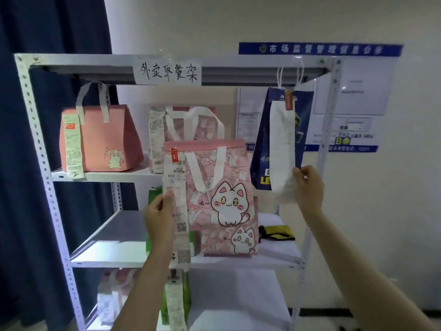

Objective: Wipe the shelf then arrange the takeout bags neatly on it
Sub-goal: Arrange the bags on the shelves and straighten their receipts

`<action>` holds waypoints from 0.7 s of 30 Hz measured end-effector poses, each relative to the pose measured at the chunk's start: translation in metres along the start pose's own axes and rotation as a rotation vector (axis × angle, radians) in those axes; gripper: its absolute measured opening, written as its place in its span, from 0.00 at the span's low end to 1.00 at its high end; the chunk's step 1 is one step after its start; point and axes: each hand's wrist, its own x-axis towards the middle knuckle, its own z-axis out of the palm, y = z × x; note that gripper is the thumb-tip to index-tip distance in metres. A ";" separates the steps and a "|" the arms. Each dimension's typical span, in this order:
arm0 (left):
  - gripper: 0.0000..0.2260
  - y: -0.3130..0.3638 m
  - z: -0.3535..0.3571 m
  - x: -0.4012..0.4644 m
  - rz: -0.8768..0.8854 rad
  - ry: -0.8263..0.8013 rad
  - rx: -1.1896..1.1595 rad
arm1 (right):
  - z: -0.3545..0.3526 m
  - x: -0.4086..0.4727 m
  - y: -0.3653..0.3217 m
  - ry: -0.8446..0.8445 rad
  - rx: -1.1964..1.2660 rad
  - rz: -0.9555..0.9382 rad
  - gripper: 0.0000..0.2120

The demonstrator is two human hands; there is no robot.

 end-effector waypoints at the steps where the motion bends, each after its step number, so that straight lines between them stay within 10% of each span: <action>1: 0.12 0.002 0.003 -0.001 0.011 -0.009 -0.013 | -0.010 -0.003 0.002 0.010 -0.010 -0.004 0.09; 21: 0.15 0.026 0.158 0.000 0.024 -0.196 -0.042 | -0.147 -0.033 0.075 0.088 -0.146 0.039 0.08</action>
